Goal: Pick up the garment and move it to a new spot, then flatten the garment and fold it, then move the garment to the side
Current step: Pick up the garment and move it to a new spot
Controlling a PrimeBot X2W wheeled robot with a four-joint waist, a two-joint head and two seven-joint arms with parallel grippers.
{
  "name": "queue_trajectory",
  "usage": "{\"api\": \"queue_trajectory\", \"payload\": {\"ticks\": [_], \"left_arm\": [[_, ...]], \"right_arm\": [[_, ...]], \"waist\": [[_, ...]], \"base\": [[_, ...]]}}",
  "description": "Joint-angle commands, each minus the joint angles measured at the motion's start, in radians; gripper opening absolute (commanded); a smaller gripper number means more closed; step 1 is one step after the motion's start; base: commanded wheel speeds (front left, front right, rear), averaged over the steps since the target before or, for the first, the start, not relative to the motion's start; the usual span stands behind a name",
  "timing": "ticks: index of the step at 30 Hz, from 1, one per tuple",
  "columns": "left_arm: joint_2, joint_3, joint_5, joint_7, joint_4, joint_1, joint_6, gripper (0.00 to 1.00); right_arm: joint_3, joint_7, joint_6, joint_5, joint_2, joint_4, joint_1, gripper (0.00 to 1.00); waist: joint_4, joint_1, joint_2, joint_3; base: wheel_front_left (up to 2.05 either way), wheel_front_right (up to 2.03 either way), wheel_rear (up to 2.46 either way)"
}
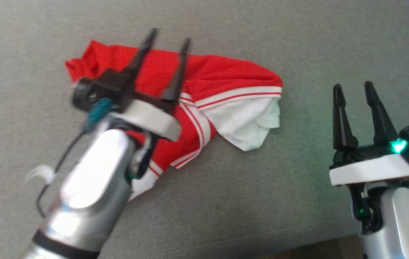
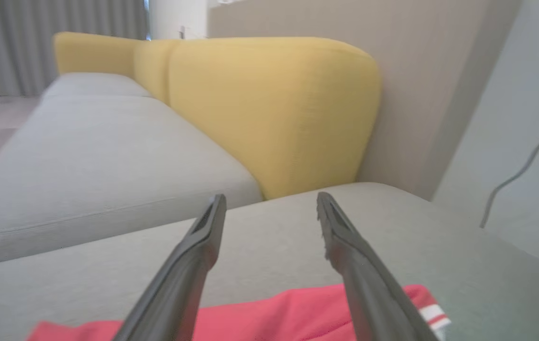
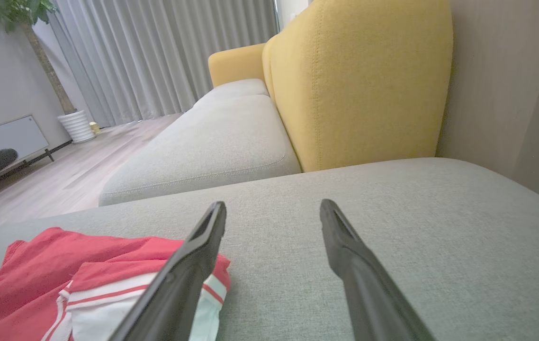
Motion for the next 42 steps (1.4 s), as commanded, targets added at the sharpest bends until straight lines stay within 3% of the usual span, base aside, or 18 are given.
{"api": "queue_trajectory", "payload": {"ticks": [1,7,16,24,42], "left_arm": [[0.028,0.055,0.012,-0.012,-0.049,-0.005,0.014,1.0],[0.091,0.211,0.025,-0.012,-0.128,0.125,0.081,1.0],[0.145,0.368,0.052,-0.012,-0.195,0.34,0.087,1.0],[0.133,0.388,0.068,-0.012,-0.233,0.449,0.052,1.0],[0.101,0.367,0.081,-0.012,-0.248,0.578,0.036,1.0]], "right_arm": [[0.017,0.006,-0.001,-0.007,-0.005,-0.039,0.008,1.0],[0.006,0.037,-0.001,-0.043,-0.005,-0.047,0.023,1.0],[-0.002,0.066,-0.001,-0.082,-0.005,-0.04,0.056,1.0],[-0.009,0.086,-0.001,-0.095,-0.004,-0.041,0.094,1.0],[-0.022,0.128,-0.001,-0.095,-0.004,-0.077,0.19,1.0]], "waist": [[0.043,0.0,0.0,-0.034],[0.094,0.0,0.0,-0.065],[0.135,0.0,0.0,-0.128],[0.148,0.0,0.0,-0.181],[0.159,0.0,0.0,-0.269]], "base": [[0.0,0.0,0.0],[0.0,0.0,0.0],[0.0,0.0,0.0],[0.0,0.0,0.0],[0.0,0.0,0.0]]}}
